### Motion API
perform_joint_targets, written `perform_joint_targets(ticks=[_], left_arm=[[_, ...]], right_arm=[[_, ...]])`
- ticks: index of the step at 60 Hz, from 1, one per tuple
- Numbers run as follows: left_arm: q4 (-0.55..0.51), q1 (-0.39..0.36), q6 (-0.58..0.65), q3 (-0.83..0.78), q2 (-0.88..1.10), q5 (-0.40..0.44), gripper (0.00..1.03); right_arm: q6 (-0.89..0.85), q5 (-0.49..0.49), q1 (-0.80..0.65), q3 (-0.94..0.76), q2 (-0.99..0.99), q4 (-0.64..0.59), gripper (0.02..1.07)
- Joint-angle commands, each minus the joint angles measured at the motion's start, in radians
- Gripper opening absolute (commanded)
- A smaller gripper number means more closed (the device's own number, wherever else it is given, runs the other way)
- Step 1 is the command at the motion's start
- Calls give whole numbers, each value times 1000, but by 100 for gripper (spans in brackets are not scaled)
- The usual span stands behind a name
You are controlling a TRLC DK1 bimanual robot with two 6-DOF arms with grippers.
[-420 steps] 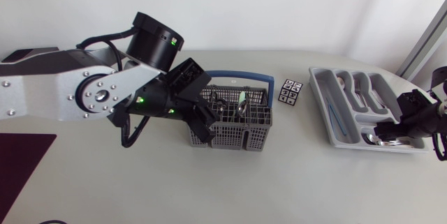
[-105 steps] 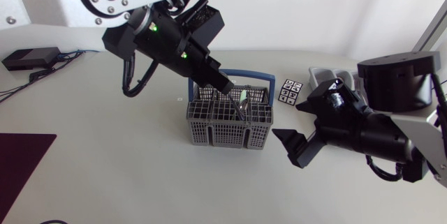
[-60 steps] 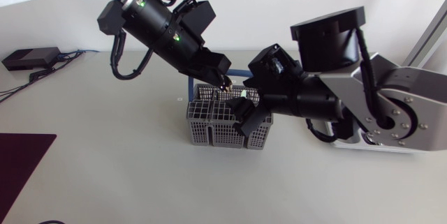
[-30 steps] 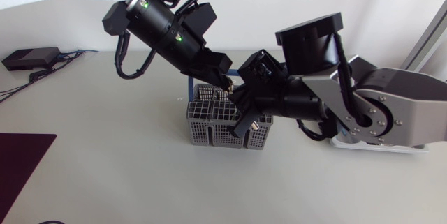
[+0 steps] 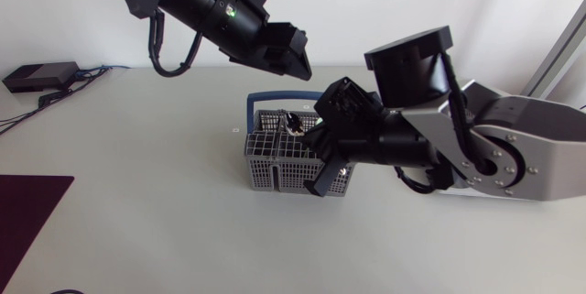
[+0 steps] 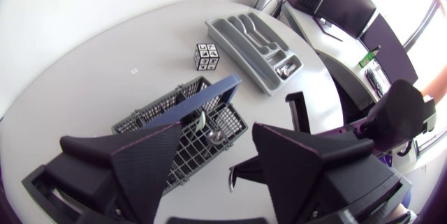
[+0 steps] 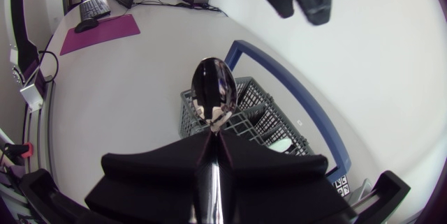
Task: Transfer all utensils from the basket to the drawer tray.
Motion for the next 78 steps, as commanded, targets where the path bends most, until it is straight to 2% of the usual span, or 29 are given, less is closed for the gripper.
perform_joint_targets(ticks=[1,8,20,23,29,31,35,37,45,54,78], left_arm=[[25,8,-21,29,-16,5,99],[34,8,-1,23,-15,5,99],[44,6,54,-40,-15,-12,99],[83,6,60,-78,-18,-37,99],[122,6,76,-121,-32,-66,99],[168,4,77,-159,-50,-83,99],[218,4,77,-201,-70,-97,99],[246,0,80,-227,-81,-129,99],[315,-12,112,-291,-107,-222,99],[324,-15,126,-317,-110,-248,99],[324,-86,151,-379,-134,-314,99]], right_arm=[[-21,-29,-18,-51,-54,-25,7],[-49,-102,-94,-102,-132,-69,7],[-216,-342,-367,-156,-225,-220,7],[-339,-434,-492,-162,-227,-295,7],[-520,-533,-674,-156,-202,-384,7],[-625,-579,-768,-142,-173,-437,7],[-754,-608,-858,-117,-121,-503,7],[-840,-625,-916,-94,-77,-546,7],[-1115,-632,-1082,1,91,-669,7],[-1337,-620,-1232,116,250,-703,7],[-1624,-425,-1392,397,589,-726,7]])
